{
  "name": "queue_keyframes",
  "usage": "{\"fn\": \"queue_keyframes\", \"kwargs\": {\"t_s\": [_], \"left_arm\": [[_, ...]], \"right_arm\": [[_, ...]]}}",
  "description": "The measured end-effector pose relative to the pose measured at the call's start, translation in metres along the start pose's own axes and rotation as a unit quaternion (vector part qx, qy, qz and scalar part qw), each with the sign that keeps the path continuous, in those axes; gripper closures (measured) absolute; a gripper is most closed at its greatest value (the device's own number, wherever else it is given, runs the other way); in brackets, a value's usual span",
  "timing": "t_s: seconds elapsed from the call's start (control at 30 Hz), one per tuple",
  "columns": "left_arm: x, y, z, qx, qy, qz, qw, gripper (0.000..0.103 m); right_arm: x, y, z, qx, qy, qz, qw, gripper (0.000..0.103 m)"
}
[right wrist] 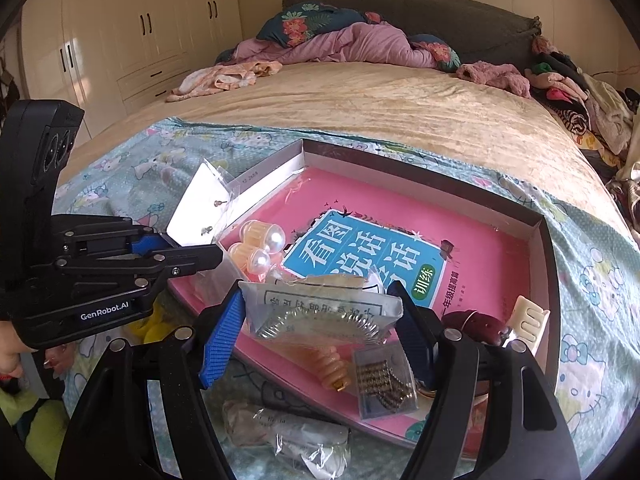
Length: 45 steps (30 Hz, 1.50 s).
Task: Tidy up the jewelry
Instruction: 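Carry both bags into the pink box and open both tools, then withdraw both tools toward the yellow earring bag and foil bag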
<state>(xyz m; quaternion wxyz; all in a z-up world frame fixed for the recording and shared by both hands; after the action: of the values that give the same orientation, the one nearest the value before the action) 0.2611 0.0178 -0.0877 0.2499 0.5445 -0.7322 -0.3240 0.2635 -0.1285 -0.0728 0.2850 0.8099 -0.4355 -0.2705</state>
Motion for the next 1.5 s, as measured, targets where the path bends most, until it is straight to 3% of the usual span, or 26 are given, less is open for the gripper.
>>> {"fn": "queue_keyframes", "kwargs": {"t_s": [0.33,0.7,0.83,0.9,1.5], "left_arm": [[-0.005,-0.001,-0.002,0.001,0.008,0.002,1.0000,0.093],[-0.003,-0.001,-0.001,0.000,0.006,0.003,1.0000,0.091],[-0.003,0.003,-0.003,0.004,0.008,-0.005,0.9999,0.067],[-0.003,0.006,-0.004,0.007,0.010,-0.007,0.9999,0.066],[0.002,0.060,-0.012,0.049,0.013,-0.035,0.9981,0.013]], "right_arm": [[-0.004,-0.007,0.009,-0.017,-0.002,-0.004,1.000,0.028],[0.004,0.028,0.018,0.008,-0.036,-0.010,0.999,0.017],[0.013,0.042,0.024,0.010,-0.055,-0.013,0.998,0.016],[0.016,0.048,0.026,0.012,-0.060,-0.010,0.998,0.015],[0.016,0.098,0.030,0.045,-0.062,-0.002,0.997,0.006]]}}
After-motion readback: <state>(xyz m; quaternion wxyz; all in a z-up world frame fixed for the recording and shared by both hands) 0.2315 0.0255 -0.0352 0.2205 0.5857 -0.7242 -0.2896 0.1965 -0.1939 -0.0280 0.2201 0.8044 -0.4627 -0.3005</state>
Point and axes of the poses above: each gripper's, at about its wrist camera, not at the fingertips, and y roughly against the way its jaws point, x to its right, z to its underside, the point moved 5 cm from there along -y, roughly the way its jaws point, and after that the axes turned 11 degrees about -y, right-handed, at the moved point
